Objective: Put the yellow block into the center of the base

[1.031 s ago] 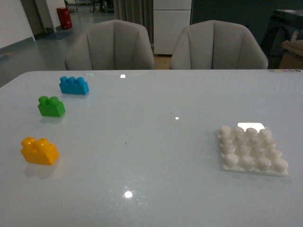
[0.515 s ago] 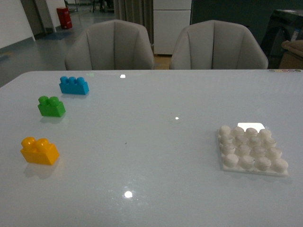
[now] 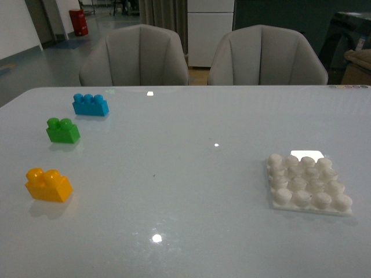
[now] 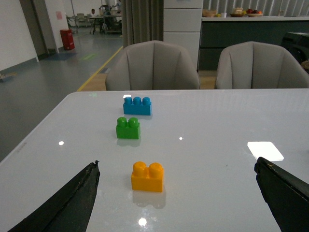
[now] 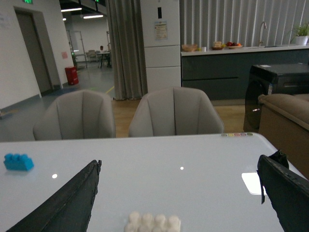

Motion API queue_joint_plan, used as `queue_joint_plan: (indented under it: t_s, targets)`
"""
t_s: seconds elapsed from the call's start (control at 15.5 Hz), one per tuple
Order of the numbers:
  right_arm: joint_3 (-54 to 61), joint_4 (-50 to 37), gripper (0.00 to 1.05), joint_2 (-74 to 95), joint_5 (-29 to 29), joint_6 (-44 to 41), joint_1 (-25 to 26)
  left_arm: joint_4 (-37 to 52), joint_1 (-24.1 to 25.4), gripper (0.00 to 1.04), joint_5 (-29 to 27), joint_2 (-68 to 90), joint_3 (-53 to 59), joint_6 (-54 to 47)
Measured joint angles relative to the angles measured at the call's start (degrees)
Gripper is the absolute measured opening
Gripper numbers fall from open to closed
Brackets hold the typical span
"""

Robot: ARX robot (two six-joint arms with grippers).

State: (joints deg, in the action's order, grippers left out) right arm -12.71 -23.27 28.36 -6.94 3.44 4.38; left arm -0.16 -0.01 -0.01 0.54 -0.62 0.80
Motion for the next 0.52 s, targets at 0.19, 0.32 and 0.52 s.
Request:
queue_joint_plan:
  t_s: [0.19, 0.32, 0.52]
  targets:
    - [-16.7, -4.0, 0.98, 30.3, 1.8, 3.2, -0.2, 0.0, 0.0, 0.98, 0.0, 0.0, 0.0, 0.0]
    - [-28.9, 2.1, 0.98, 49.9, 4.1, 3.7, -2.3, 0.0, 0.0, 0.98, 0.0, 0.0, 0.0, 0.0]
    - [-40.7, 9.7, 0.98, 68.0, 5.9, 4.1, -3.7, 0.0, 0.0, 0.98, 0.0, 0.0, 0.0, 0.0]
